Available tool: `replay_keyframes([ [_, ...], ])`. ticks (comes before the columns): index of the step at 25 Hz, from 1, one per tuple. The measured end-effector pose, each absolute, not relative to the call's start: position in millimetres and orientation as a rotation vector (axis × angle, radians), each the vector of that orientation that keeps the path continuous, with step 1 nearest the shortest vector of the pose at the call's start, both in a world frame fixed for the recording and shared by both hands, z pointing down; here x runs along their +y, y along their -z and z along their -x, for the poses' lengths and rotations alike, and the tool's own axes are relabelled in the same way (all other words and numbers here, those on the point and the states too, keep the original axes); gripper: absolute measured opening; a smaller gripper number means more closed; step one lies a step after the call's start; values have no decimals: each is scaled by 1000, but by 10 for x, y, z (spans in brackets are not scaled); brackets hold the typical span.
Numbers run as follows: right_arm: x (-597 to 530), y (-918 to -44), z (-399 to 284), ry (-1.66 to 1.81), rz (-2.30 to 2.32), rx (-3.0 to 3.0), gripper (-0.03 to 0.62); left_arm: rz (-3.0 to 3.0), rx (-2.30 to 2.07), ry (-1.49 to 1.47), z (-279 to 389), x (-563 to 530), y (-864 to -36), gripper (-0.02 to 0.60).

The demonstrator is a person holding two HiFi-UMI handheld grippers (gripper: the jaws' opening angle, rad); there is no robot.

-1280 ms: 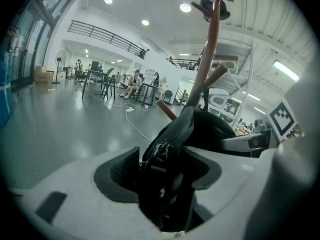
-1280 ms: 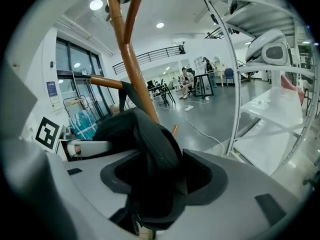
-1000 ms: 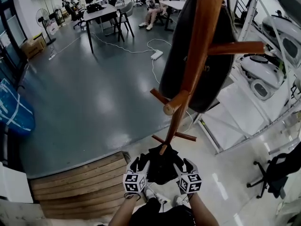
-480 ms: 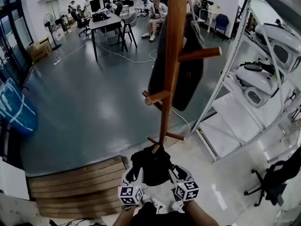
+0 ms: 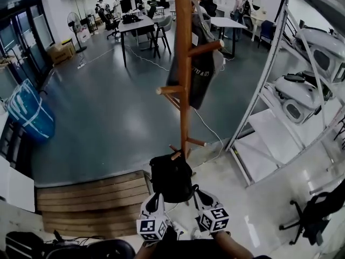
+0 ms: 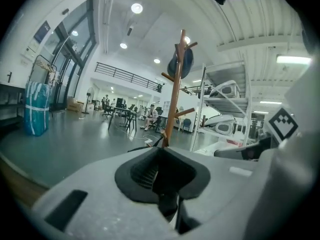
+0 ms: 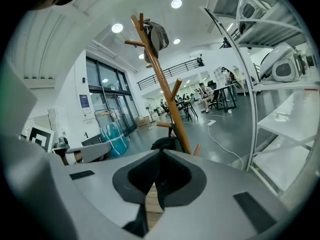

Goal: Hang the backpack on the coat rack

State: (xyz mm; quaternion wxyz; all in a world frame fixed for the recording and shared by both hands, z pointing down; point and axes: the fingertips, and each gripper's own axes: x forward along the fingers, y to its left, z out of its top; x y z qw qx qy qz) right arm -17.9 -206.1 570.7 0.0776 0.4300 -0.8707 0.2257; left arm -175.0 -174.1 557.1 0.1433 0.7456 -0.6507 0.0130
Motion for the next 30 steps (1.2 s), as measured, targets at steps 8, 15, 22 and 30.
replay_keyframes([
  [8, -1629, -5569, 80, -612, -1170, -2675, 12, -2137, -1922, -41, 1462, -1256, -5611, 40],
  [15, -1471, -5546, 55, -627, -1162, -2698, 11, -2118, -1949, -49, 1420, -1087, -5570, 40],
  [22, -1417, -5511, 6, -623, -1167, -2710, 11, -2119, -1940, -38, 1348, -1029, -5594, 40],
  [30, -1415, -5509, 11, -634, -1169, -2724, 11, -2118, -1934, -32, 1339, -1037, -5605, 40],
])
